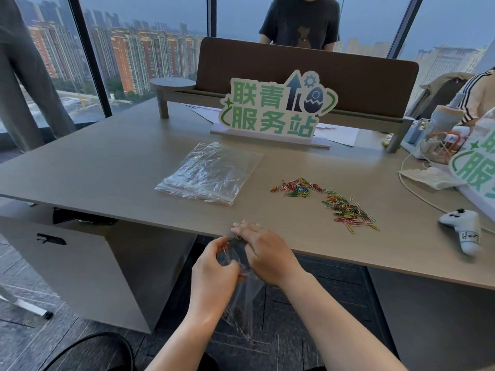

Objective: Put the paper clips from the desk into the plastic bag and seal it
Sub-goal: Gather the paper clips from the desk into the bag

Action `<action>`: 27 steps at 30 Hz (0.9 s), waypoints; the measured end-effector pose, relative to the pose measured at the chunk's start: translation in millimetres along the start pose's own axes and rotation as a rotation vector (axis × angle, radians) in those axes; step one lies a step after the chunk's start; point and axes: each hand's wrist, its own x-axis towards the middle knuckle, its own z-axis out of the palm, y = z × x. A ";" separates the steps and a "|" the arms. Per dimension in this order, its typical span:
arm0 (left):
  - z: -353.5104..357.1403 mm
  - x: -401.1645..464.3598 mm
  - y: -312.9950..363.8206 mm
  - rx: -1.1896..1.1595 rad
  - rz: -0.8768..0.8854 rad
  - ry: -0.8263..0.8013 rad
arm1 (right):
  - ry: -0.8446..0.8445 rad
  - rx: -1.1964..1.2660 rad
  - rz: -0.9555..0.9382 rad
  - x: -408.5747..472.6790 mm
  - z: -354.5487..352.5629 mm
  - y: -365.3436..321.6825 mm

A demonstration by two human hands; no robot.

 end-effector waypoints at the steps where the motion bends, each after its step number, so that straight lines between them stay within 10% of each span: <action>1: 0.1 -0.1 0.5 -0.004 0.000 0.001 | 0.026 0.014 -0.006 -4.5 -0.1 -0.8; 15: 16.2 -18.0 4.5 0.037 -0.039 -0.050 | 0.424 0.082 0.376 -44.3 -45.7 64.5; 27: 67.2 -28.4 7.9 0.019 -0.079 -0.169 | 0.123 -0.131 0.718 -58.1 -107.8 172.8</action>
